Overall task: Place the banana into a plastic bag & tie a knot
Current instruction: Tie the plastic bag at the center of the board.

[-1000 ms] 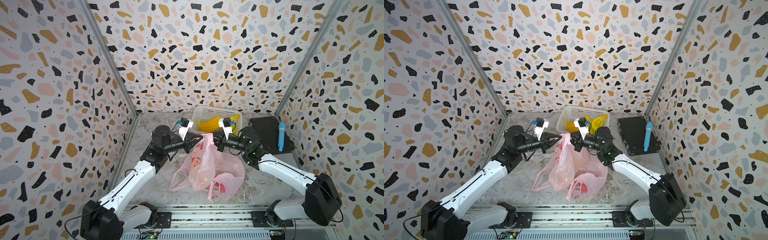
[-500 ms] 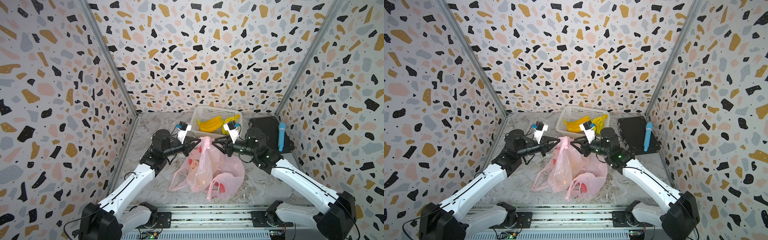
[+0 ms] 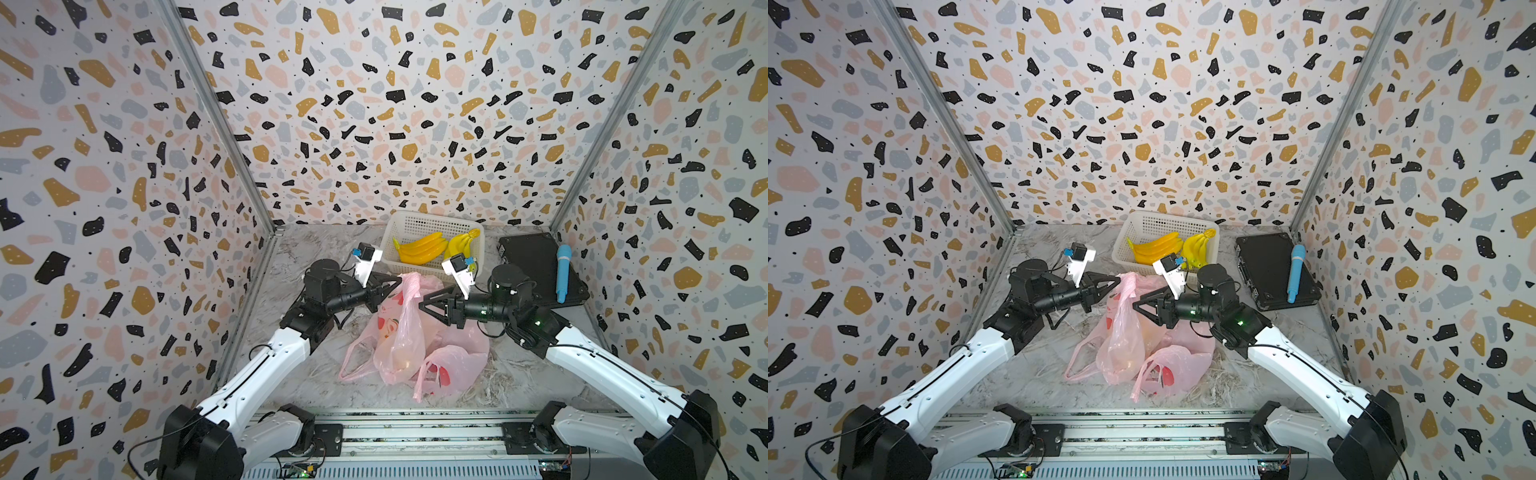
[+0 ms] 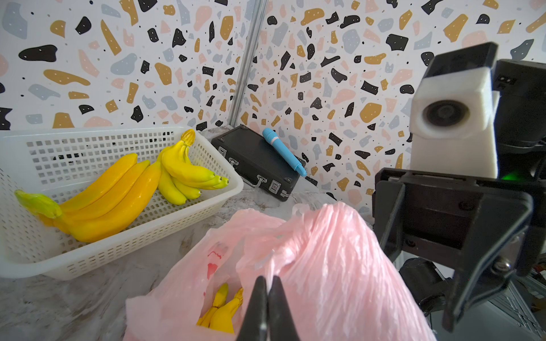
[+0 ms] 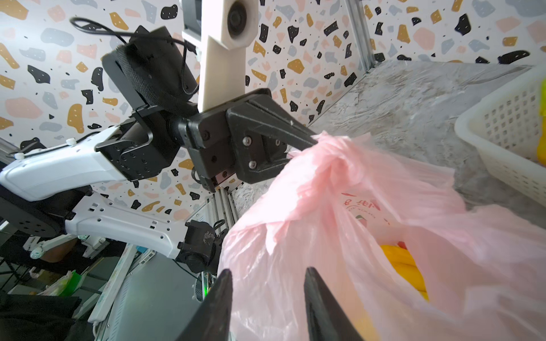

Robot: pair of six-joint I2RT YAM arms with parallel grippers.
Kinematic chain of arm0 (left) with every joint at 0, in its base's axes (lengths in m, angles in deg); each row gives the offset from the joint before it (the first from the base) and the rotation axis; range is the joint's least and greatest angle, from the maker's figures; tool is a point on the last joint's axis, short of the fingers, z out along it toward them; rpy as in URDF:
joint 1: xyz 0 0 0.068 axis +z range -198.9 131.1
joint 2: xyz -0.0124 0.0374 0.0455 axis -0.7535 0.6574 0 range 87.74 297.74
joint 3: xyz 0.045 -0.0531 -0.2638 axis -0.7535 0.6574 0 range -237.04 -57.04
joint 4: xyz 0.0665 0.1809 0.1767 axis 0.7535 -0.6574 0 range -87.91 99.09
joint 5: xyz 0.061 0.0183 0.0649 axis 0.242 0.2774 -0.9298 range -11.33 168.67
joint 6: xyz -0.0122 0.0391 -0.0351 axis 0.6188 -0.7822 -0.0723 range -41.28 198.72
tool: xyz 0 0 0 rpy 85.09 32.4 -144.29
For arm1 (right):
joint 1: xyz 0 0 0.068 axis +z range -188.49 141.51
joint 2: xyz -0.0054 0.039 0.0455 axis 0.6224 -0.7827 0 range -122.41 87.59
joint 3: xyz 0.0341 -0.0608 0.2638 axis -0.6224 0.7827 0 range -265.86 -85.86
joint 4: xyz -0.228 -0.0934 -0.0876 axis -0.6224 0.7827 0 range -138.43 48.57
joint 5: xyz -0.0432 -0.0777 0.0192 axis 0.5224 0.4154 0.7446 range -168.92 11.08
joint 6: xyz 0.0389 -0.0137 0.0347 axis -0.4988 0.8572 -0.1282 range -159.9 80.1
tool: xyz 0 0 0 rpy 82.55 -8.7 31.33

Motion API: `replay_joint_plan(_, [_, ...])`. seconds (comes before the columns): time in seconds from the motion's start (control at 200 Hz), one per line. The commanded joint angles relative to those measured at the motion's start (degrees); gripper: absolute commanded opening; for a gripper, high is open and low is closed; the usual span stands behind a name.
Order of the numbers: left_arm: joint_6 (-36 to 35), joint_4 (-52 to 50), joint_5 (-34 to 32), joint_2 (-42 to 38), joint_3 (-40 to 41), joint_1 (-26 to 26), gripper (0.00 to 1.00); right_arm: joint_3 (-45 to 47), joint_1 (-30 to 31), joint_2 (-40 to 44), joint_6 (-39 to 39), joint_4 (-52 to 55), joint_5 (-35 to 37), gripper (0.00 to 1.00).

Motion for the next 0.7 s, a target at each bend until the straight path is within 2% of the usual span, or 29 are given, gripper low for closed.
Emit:
replay_joint_plan(0.0, [0.31, 3.36, 0.53, -1.17, 0.64, -0.15, 0.00, -2.67, 1.08, -1.10, -0.05, 0.95, 0.18, 0.42])
replay_joint_plan(0.325, [0.04, 3.54, 0.69, -1.21, 0.98, -0.15, 0.00, -6.23, 1.63, -4.15, 0.89, 2.89, 3.71, 0.37])
replay_joint_plan(0.691, [0.14, 4.31, 0.96, -1.17, 1.17, -0.16, 0.00, -8.49, 1.59, -4.98, 1.59, 4.39, 5.73, 0.39])
